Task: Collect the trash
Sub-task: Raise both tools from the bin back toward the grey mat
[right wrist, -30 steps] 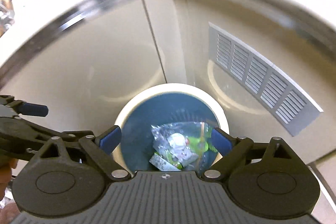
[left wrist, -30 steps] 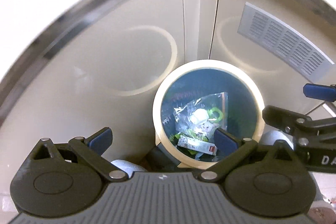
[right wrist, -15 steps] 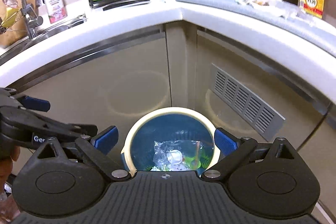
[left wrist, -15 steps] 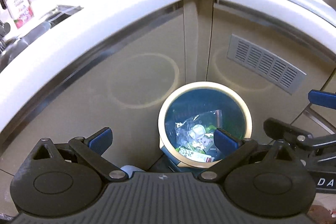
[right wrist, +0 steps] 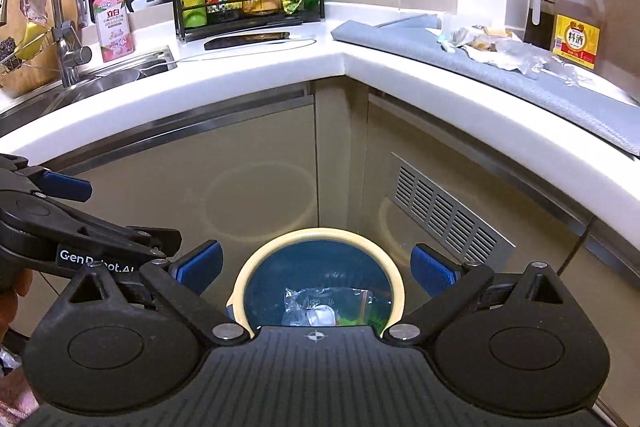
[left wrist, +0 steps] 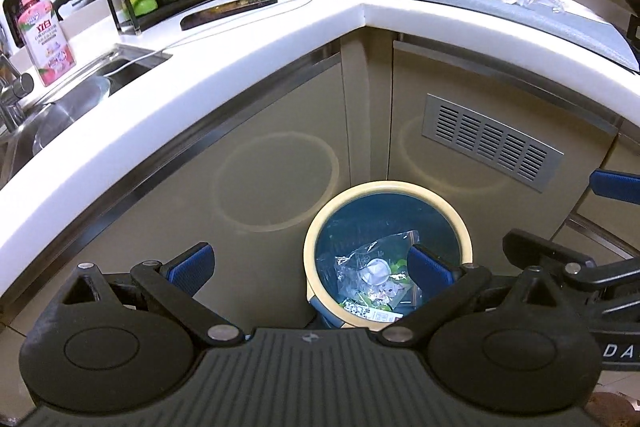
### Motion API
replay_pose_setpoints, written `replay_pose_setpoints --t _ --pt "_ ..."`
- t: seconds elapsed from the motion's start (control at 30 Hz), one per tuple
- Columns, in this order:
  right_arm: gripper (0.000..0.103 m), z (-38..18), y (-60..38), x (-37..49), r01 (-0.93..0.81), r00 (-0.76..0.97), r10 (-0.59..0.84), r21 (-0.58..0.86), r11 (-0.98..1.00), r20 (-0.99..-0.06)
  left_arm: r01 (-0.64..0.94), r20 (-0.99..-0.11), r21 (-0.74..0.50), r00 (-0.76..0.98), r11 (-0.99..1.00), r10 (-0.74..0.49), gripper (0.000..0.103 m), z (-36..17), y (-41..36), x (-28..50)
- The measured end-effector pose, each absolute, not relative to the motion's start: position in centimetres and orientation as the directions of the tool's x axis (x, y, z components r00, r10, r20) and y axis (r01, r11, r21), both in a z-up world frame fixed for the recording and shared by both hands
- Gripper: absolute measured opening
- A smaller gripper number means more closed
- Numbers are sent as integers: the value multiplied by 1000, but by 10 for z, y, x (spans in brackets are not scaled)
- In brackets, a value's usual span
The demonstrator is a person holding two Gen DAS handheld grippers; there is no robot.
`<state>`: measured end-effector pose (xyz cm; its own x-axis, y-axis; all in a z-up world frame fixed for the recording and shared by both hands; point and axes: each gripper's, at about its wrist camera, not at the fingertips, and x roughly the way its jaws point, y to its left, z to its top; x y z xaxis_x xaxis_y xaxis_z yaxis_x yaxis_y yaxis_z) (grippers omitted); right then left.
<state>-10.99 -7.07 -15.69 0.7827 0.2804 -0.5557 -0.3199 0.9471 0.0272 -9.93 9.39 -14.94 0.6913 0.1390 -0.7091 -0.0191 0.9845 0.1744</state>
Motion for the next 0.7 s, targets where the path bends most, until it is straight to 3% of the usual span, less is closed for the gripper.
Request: replay_pose_setpoints --t 0.7 --pt "101 -157 -73 -110 -321 778 285 34 946 -560 -10 -713 180 688 984 137 103 -149 95 -97"
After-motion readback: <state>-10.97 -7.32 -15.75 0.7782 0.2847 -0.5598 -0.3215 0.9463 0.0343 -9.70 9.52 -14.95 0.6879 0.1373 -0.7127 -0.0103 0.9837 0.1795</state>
